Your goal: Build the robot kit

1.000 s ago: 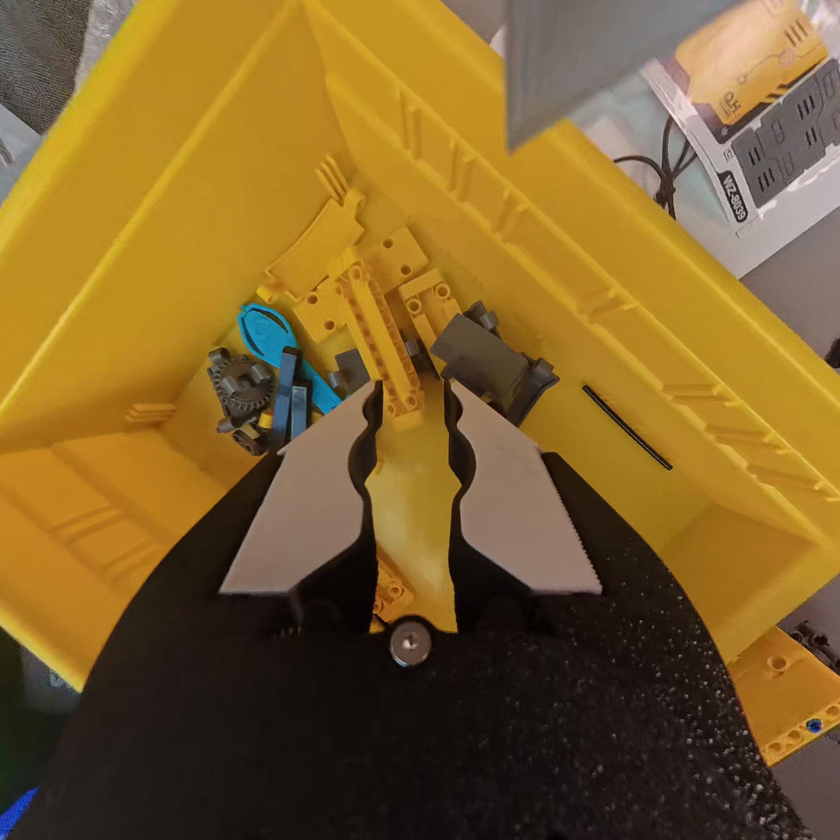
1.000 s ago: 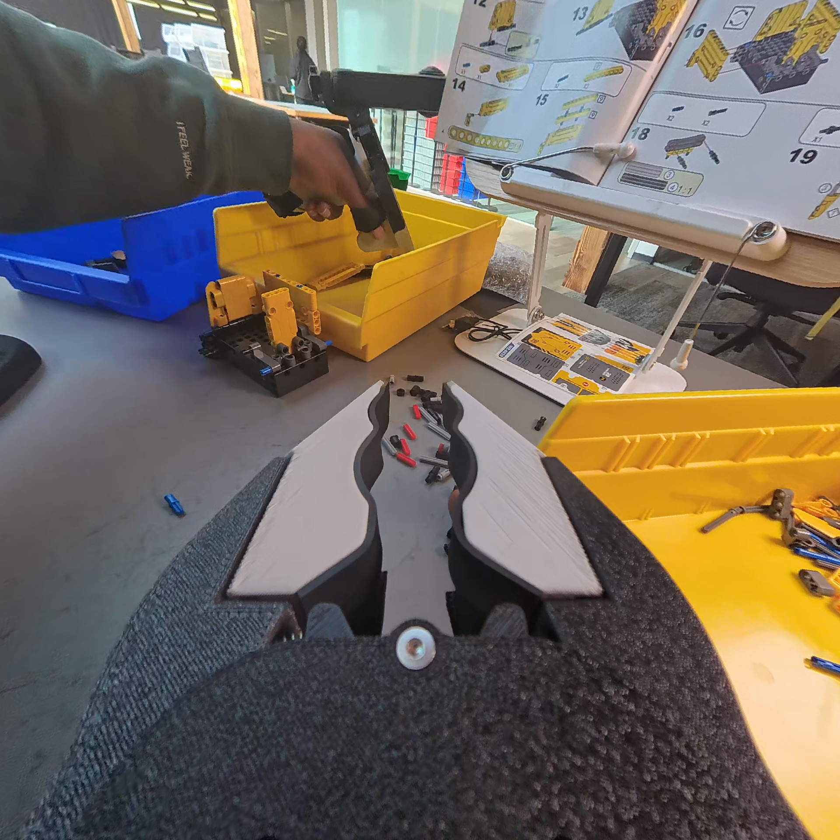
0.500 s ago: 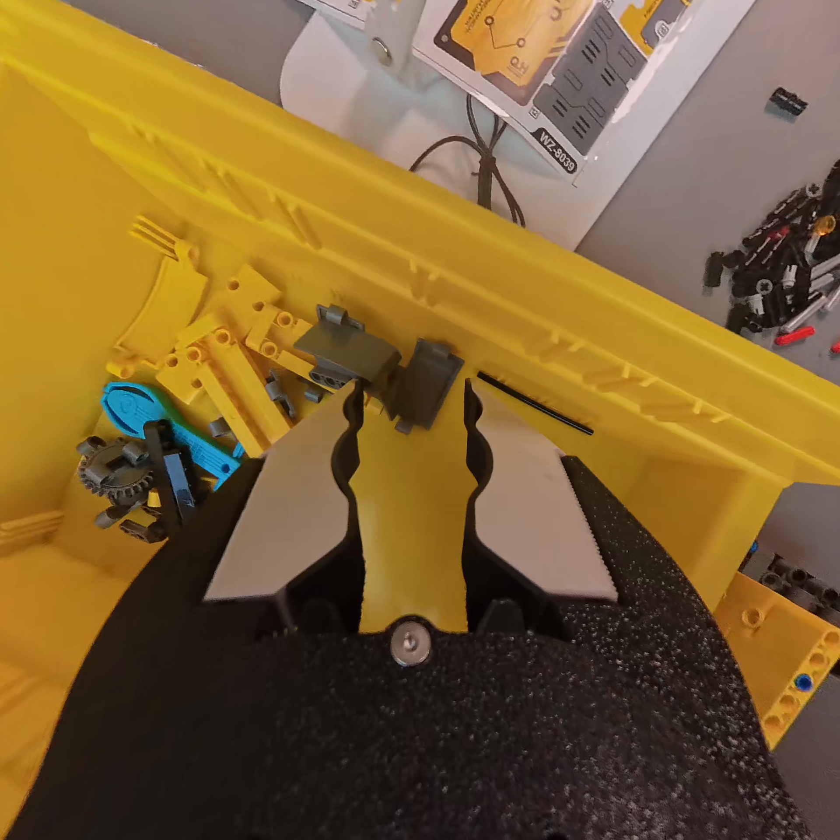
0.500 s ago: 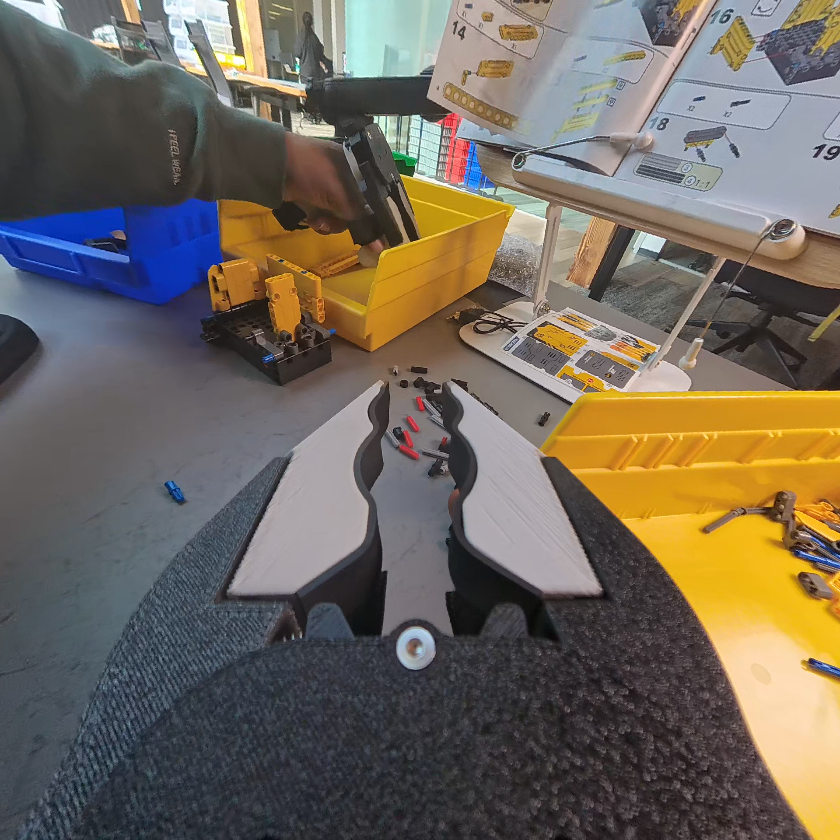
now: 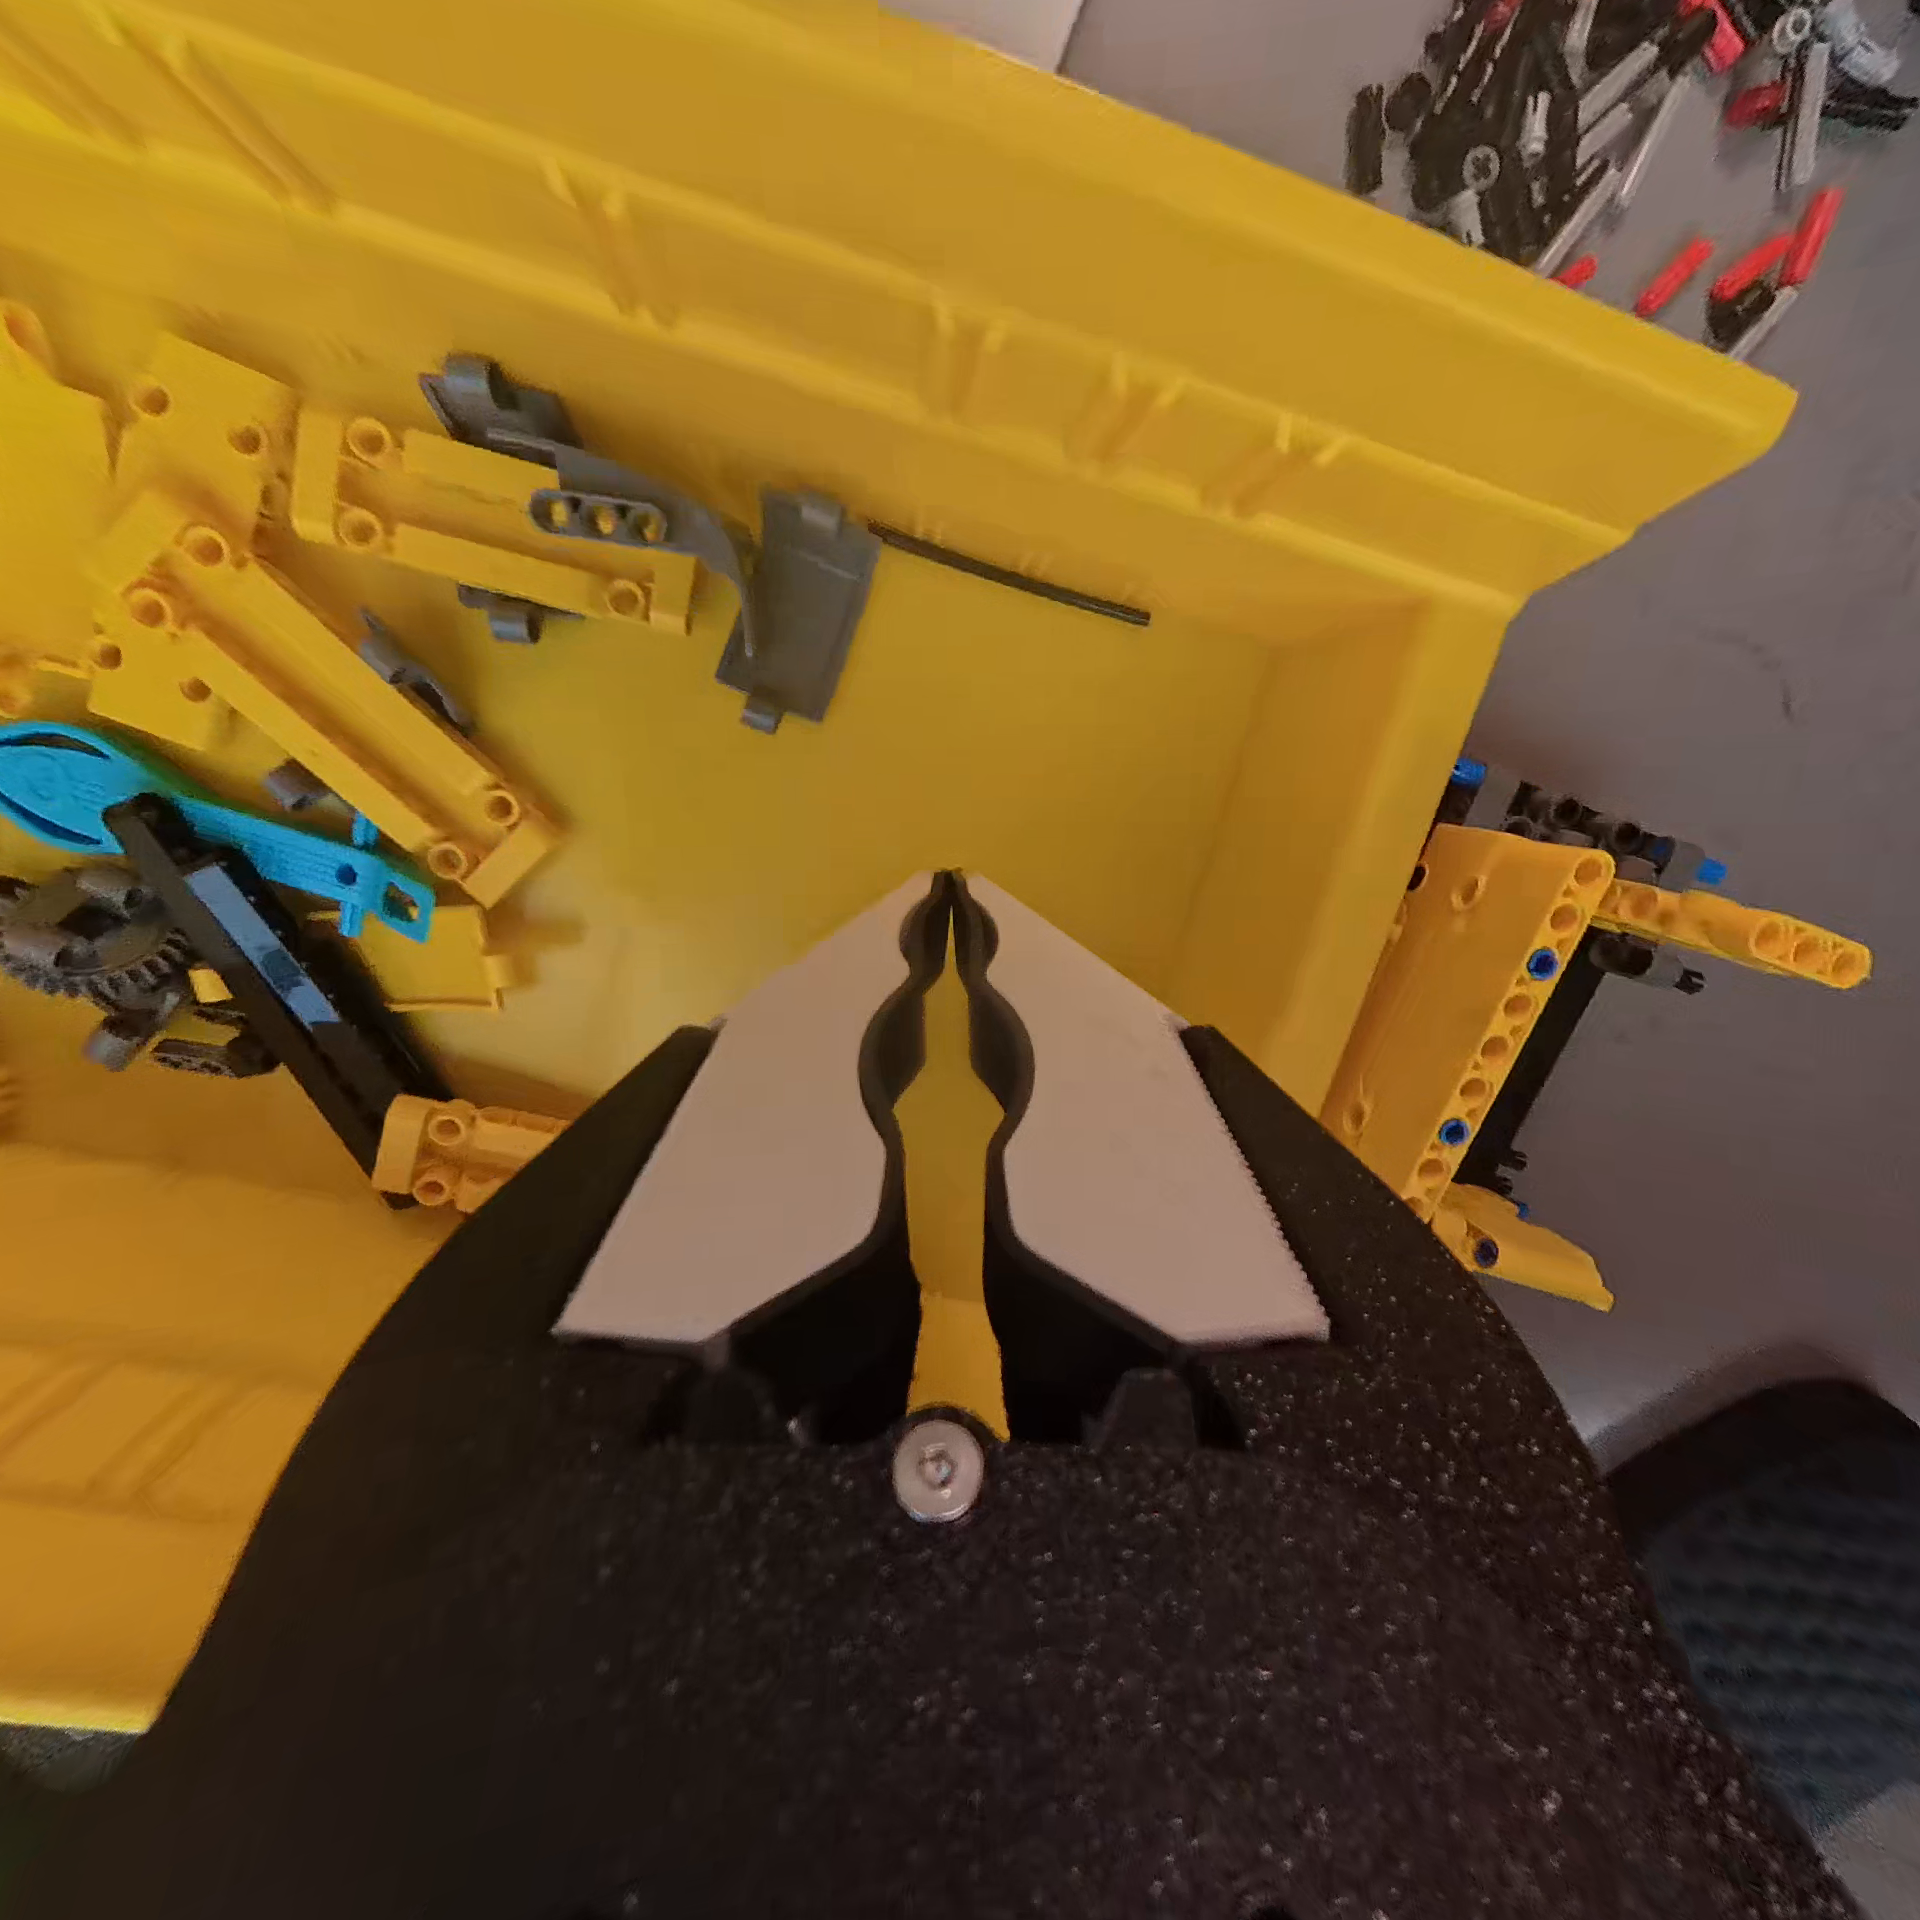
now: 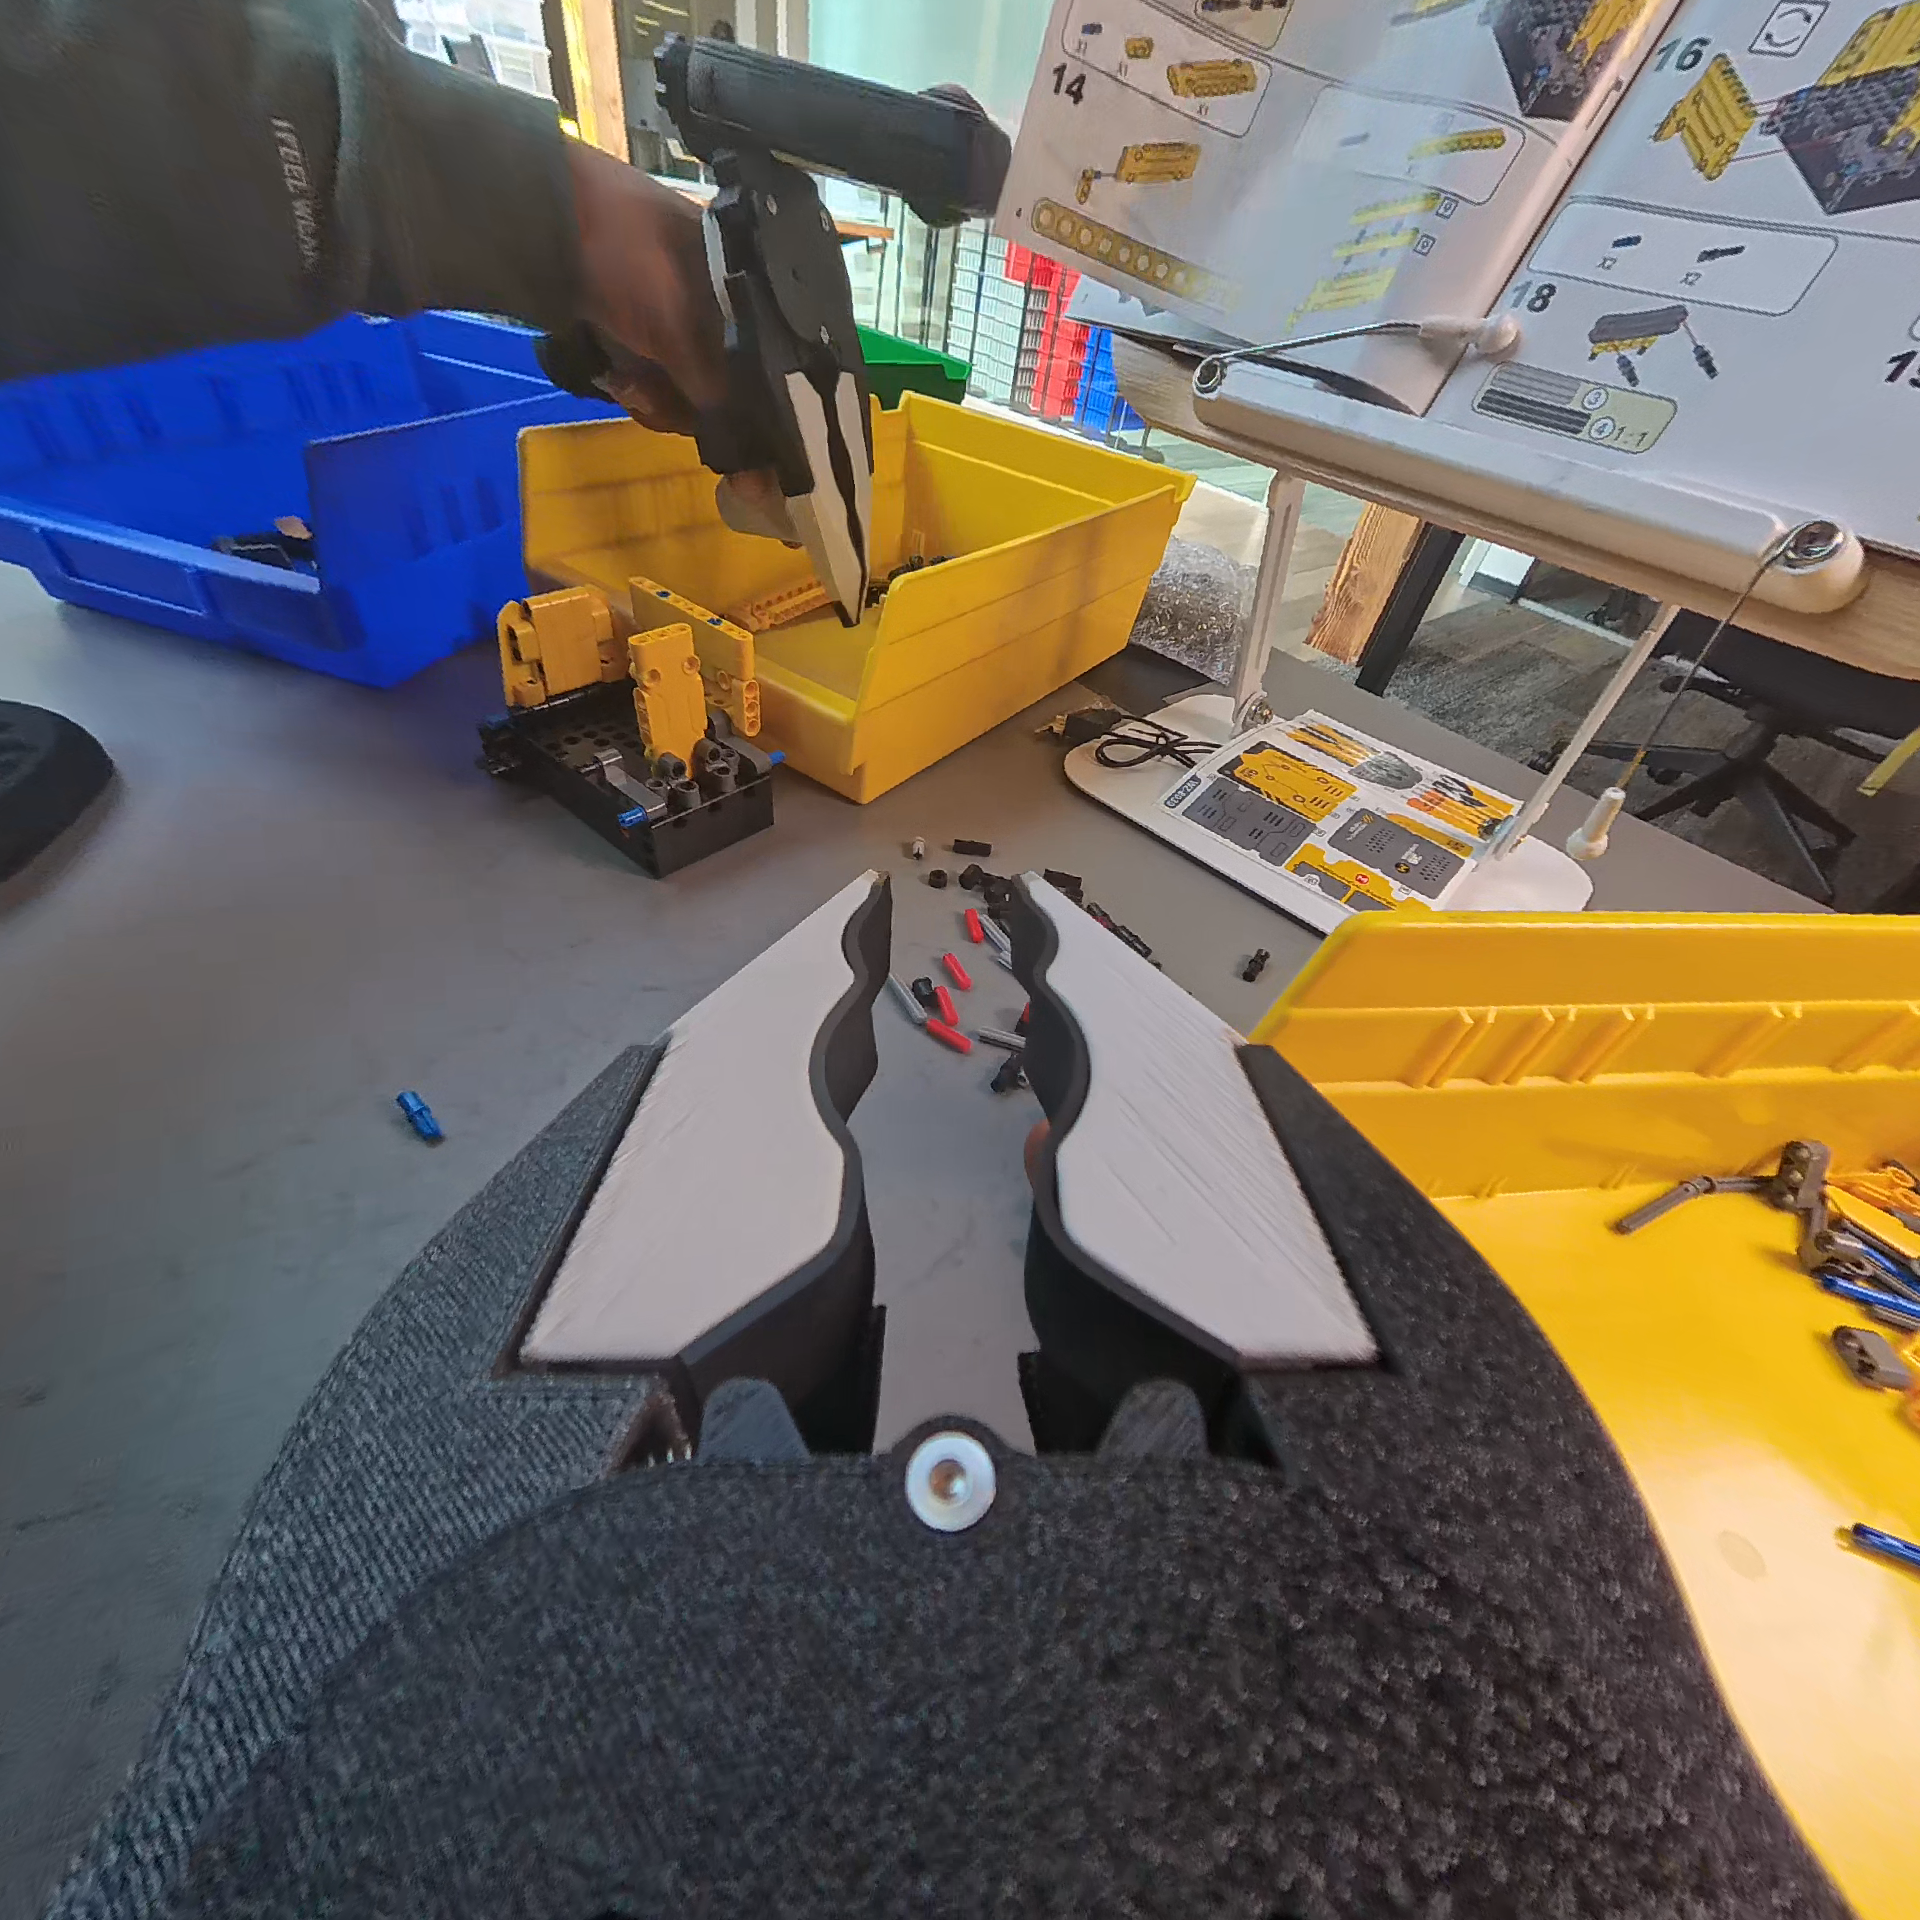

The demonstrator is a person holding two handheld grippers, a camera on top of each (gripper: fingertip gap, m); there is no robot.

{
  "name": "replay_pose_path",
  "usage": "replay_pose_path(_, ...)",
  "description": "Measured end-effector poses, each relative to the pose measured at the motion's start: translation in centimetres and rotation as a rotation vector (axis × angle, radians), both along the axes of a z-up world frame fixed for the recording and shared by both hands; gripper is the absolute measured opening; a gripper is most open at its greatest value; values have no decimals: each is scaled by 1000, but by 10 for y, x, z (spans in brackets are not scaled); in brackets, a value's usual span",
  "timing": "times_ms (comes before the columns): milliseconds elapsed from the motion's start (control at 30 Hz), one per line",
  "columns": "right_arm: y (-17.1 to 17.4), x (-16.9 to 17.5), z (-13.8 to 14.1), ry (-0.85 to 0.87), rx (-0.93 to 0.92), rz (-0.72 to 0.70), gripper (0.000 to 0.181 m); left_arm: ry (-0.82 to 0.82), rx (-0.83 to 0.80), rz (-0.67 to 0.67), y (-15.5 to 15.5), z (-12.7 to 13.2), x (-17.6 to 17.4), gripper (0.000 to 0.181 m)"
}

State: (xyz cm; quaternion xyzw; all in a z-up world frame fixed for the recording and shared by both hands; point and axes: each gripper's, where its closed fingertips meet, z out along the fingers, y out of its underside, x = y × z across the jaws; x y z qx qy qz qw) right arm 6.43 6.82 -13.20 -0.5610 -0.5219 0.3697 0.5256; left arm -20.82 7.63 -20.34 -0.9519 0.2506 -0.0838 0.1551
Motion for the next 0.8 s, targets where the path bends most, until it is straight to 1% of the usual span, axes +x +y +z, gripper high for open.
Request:
replay_pose_path(33,-1,0,0,-2,2,2,22,-8,33,37,6,1,-3,0)
replay_pose_path(67,-1,-1,-1,-5,5,3,22,-16,52,80,12,0,-6,6)
replay_pose_path(133,-1,-1,-1,-10,14,2,21,46,46,142,21,-7,-18,32)
replay_pose_path(167,-1,0,-2,-12,18,-1,21,64,82,162,29,-6,-21,33)
replay_pose_path(233,1,0,-3,-15,20,-7,21,10,143,239,47,1,-18,16)
replay_pose_path(333,2,1,-4,-17,13,-10,21,18,145,314,62,-3,-24,20)
replay_pose_path(367,3,1,-4,-17,13,-10,21,0,136,321,65,-7,-21,21)
replay_pose_path(433,3,1,-5,-22,16,-10,21,-80,87,330,68,-15,-8,31)
replay_pose_path(467,3,1,-5,-24,18,-10,21,-101,70,327,68,-19,-3,36)
replay_pose_path(500,3,1,-5,-25,20,-10,21,-95,72,318,68,-22,-1,34)
replay_pose_path(533,3,1,-5,-25,22,-10,21,-68,83,292,68,-24,0,13)
replay_pose_path(567,3,1,-5,-25,23,-11,21,-40,87,253,65,-25,1,0)
replay_pose_path(667,3,1,-5,-26,23,-11,21,-25,42,173,49,-19,7,1)
replay_pose_path(733,1,1,-4,-22,23,-6,21,-51,-45,96,25,-12,14,1)
replay_pose_path(800,0,1,-2,-21,28,-1,21,-45,-119,49,2,-4,11,1)
